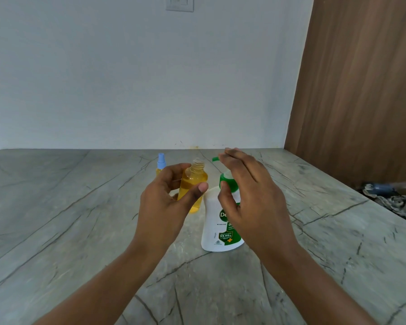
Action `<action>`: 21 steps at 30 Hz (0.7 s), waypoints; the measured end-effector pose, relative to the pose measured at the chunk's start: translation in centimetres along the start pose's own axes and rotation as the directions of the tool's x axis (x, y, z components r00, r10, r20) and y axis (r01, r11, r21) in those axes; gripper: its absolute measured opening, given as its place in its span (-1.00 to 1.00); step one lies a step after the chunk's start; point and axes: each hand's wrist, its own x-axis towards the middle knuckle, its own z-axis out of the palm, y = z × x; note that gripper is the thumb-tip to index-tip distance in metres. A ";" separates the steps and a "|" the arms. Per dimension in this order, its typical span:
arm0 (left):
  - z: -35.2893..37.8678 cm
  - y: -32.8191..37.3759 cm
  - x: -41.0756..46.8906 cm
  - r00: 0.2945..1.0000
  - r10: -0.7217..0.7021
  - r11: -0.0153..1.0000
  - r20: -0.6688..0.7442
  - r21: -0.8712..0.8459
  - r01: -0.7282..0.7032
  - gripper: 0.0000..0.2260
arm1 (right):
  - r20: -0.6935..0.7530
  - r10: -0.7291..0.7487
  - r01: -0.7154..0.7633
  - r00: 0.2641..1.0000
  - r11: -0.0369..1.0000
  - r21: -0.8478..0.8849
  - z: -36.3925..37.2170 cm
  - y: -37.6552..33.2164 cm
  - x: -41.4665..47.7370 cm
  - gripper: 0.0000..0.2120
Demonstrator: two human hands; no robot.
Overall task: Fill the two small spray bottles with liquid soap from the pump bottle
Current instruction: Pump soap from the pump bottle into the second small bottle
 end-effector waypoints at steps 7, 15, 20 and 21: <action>-1.1 -0.6 0.1 0.998 -0.057 0.990 0.039 -0.128 0.061 -0.63 | 0.286 0.203 -0.293 0.936 0.902 0.317 -0.3 0.3 -0.7 0.03; -2.8 -2.2 -0.3 0.988 -0.118 0.961 0.101 -0.239 0.139 -0.59 | 0.562 0.386 -0.625 0.731 0.708 0.327 0.6 1.3 -1.5 -0.14; -3.7 -3.5 -0.9 0.978 -0.161 0.956 0.130 -0.225 0.188 -0.57 | 0.595 0.366 -0.645 0.716 0.674 0.361 0.9 1.8 -1.5 -0.44; -3.8 -3.7 -1.0 0.976 -0.168 0.956 0.137 -0.220 0.196 -0.58 | 0.601 0.366 -0.654 0.711 0.657 0.374 1.0 1.8 -1.5 -0.44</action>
